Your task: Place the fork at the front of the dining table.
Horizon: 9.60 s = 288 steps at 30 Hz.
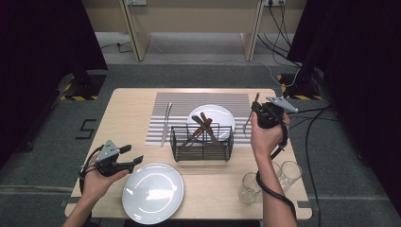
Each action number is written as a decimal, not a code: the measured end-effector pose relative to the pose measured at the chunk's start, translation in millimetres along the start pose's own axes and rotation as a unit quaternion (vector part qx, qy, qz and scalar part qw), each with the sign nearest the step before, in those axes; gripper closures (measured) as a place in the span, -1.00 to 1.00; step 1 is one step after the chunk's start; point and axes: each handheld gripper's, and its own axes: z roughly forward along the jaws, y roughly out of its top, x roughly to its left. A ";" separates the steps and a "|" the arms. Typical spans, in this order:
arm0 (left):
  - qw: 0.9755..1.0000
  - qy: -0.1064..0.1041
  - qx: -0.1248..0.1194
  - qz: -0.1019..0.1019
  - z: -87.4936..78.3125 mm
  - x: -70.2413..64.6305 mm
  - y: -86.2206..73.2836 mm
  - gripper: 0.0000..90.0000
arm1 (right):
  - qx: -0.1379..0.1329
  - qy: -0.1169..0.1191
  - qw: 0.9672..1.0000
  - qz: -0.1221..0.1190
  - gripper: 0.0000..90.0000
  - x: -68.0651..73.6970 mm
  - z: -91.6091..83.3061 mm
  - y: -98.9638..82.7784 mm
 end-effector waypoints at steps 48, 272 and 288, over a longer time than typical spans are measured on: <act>1.000 -0.001 0.000 0.000 0.4 0.0 0.4 -0.30 | 0.037 -0.015 0.999 0.009 0.94 -7.7 22.1 -12.0; 1.000 -0.002 0.000 -0.007 1.2 1.6 -2.6 -0.29 | 0.154 -0.057 0.986 0.032 0.95 -25.4 102.6 -17.4; 1.000 -0.001 -0.002 -0.011 0.9 2.5 -3.3 -0.29 | 0.163 -0.060 0.985 0.021 0.93 -22.6 118.0 -23.9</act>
